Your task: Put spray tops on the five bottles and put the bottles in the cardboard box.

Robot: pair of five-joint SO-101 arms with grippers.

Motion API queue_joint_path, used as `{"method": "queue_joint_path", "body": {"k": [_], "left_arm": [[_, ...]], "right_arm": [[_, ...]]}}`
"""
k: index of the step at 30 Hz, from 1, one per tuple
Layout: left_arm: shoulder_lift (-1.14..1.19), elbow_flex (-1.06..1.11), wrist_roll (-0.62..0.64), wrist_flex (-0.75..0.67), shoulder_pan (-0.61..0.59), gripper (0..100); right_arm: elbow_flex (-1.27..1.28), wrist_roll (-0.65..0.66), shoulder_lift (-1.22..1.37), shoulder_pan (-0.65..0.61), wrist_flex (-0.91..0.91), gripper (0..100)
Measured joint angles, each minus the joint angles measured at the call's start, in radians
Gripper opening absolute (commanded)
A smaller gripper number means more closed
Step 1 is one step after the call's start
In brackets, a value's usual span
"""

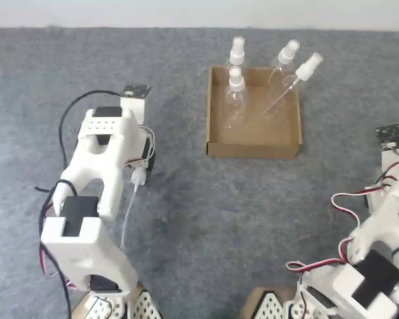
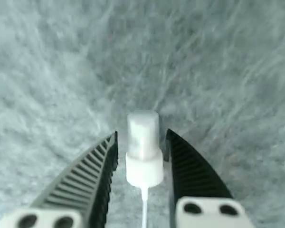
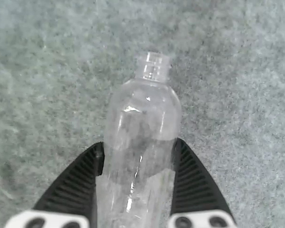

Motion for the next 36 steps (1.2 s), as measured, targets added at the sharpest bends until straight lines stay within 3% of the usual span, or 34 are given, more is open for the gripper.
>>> {"method": "queue_joint_path", "body": {"k": [6, 14, 19, 25, 30, 36], "left_arm": [[0.009, -0.023, 0.000, -0.008, 0.003, 13], [0.028, 0.077, -0.005, -0.140, 0.003, 13], [0.060, 0.054, -0.009, -0.133, 0.012, 0], [0.046, 0.051, 0.017, -0.107, 0.011, 1], [-0.121, 0.052, 0.074, -0.021, 0.011, 1], [-0.488, 0.055, 0.153, 0.077, 0.021, 1]], "right_arm": [[0.000, 0.000, 0.000, 0.000, 0.000, 0.6], [0.000, 0.000, 0.000, 0.000, -0.002, 0.6], [0.000, 0.000, 0.000, 0.000, -0.002, 0.6], [0.000, 0.000, 0.000, 0.000, -0.002, 0.6], [0.000, 0.000, 0.000, 0.000, -0.002, 0.6], [0.000, 0.000, 0.000, -0.005, -0.002, 0.6]]}}
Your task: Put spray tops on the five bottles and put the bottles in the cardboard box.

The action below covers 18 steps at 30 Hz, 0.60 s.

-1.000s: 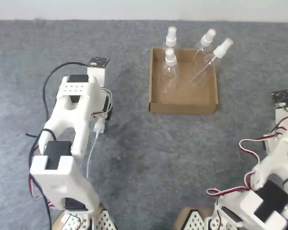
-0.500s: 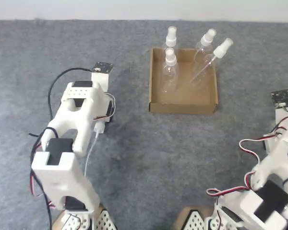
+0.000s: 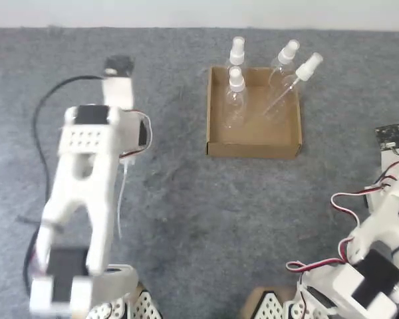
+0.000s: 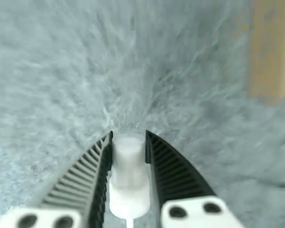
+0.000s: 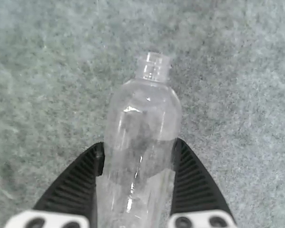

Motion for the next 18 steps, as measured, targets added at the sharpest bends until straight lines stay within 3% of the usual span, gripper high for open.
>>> {"method": "queue_joint_path", "body": {"k": [4, 9, 13, 18], "left_arm": [[-0.265, 0.091, 0.066, -0.002, 0.009, 1], [-0.551, 0.325, 0.075, -0.117, -0.032, 1], [-0.703, 0.505, 0.075, -0.222, -0.034, 1], [-0.815, 0.644, 0.077, -0.313, -0.043, 1]], "right_arm": [[0.000, 0.000, 0.000, -0.037, 0.000, 1.1], [-0.041, -0.026, 0.000, -0.080, 0.080, 15.1], [-0.074, -0.049, 0.002, -0.126, 0.158, 24.2], [-0.080, -0.054, 0.002, -0.187, 0.186, 28.7]]}}
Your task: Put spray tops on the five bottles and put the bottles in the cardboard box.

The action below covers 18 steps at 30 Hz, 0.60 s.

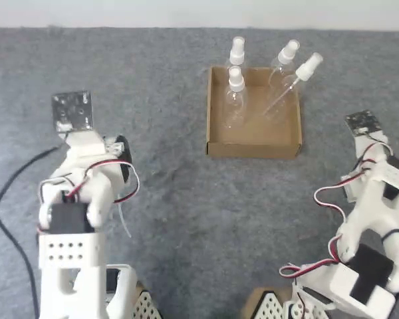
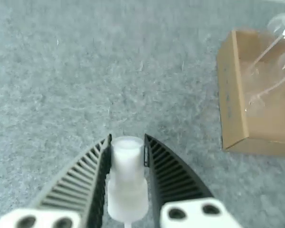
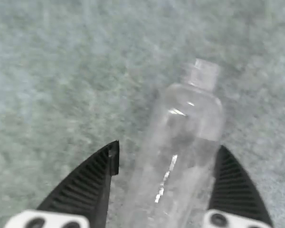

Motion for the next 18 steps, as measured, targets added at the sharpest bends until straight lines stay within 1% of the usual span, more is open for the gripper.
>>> {"method": "queue_joint_path", "body": {"k": [3, 7, 11, 15, 18], "left_arm": [[-0.037, 0.044, 0.005, -0.015, 0.000, 1], [-0.071, 0.091, 0.005, -0.037, -0.003, 1], [-0.094, 0.115, 0.005, -0.055, -0.002, 1], [-0.106, 0.118, 0.005, -0.058, 0.000, 1], [-0.106, 0.118, 0.005, -0.058, -0.002, 1]], "right_arm": [[-0.060, -0.011, 0.012, -0.020, 0.060, 28.9], [-0.169, -0.080, 0.015, -0.040, 0.163, 28.5], [-0.244, -0.112, 0.021, -0.044, 0.206, 28.5], [-0.311, -0.120, 0.115, -0.046, 0.241, 28.5], [-0.399, -0.121, 0.222, -0.046, 0.310, 28.5]]}}
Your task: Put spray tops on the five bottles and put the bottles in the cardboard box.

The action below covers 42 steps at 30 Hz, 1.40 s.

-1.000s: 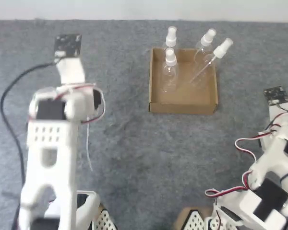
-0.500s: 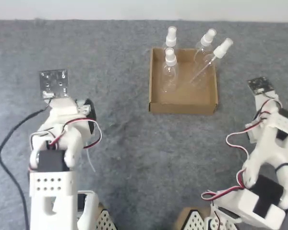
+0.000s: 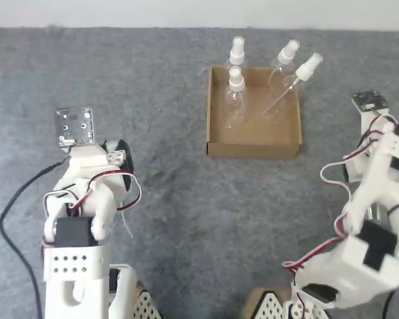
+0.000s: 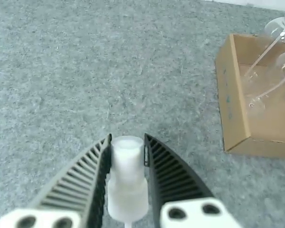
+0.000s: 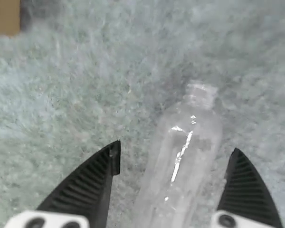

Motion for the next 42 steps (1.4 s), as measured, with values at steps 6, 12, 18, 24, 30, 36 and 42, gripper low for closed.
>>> {"method": "queue_joint_path", "body": {"k": [6, 12, 18, 24, 30, 36, 42], "left_arm": [[0.000, 0.000, 0.000, 0.000, 0.002, 1], [0.000, 0.000, 0.000, 0.000, 0.000, 1], [0.000, 0.000, 0.002, 0.000, 0.000, 1], [0.000, 0.005, 0.003, 0.000, 0.000, 1], [0.000, 0.014, 0.003, -0.009, 0.002, 1], [0.000, 0.014, 0.003, -0.011, 0.000, 1], [0.000, 0.005, 0.003, -0.011, 0.000, 1]], "right_arm": [[-0.144, 0.000, 0.152, 0.026, 0.091, 28.4], [-0.183, 0.008, 0.222, 0.048, 0.092, 21.0], [-0.183, 0.014, 0.227, 0.049, 0.063, 19.4], [-0.183, 0.015, 0.227, 0.049, 0.043, 20.9], [-0.183, 0.015, 0.227, 0.049, 0.043, 6.9], [-0.183, 0.017, 0.227, 0.049, 0.043, 0.4], [-0.229, 0.015, 0.155, 0.043, 0.087, 0.6]]}}
